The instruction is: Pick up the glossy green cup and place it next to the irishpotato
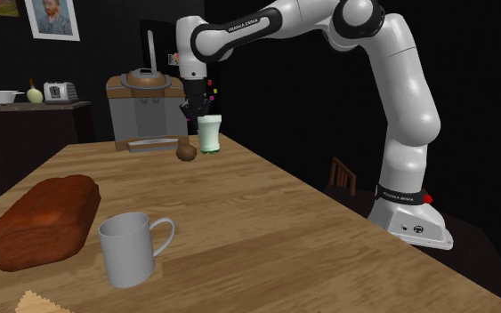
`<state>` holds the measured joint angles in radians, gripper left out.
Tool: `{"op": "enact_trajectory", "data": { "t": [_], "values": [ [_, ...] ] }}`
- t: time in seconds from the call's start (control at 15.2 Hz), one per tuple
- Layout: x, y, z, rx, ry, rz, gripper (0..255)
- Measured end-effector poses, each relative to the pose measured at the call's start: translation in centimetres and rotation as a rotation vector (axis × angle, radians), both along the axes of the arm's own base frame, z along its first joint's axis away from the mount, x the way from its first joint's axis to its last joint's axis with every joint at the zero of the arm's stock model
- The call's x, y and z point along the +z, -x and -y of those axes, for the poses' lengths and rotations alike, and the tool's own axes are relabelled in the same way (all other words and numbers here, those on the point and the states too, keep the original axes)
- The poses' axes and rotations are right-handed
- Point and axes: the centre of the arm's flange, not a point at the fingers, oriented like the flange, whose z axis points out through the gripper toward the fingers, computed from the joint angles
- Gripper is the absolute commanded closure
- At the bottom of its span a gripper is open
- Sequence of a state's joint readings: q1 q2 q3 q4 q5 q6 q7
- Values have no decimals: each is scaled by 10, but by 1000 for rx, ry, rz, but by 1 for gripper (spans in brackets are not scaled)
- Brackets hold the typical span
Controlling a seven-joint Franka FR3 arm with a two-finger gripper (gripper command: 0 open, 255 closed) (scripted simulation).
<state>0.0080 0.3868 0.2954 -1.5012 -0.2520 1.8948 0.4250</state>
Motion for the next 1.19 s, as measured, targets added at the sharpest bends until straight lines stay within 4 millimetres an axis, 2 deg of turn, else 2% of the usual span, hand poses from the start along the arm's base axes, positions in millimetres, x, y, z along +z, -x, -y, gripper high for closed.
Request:
{"op": "enact_trajectory", "data": {
  "t": [0.86, 1.19],
  "values": [
    [-69, 1, 0, 0, 0, 0, 255],
    [-75, 1, -1, 0, 0, 0, 255]
  ]
}}
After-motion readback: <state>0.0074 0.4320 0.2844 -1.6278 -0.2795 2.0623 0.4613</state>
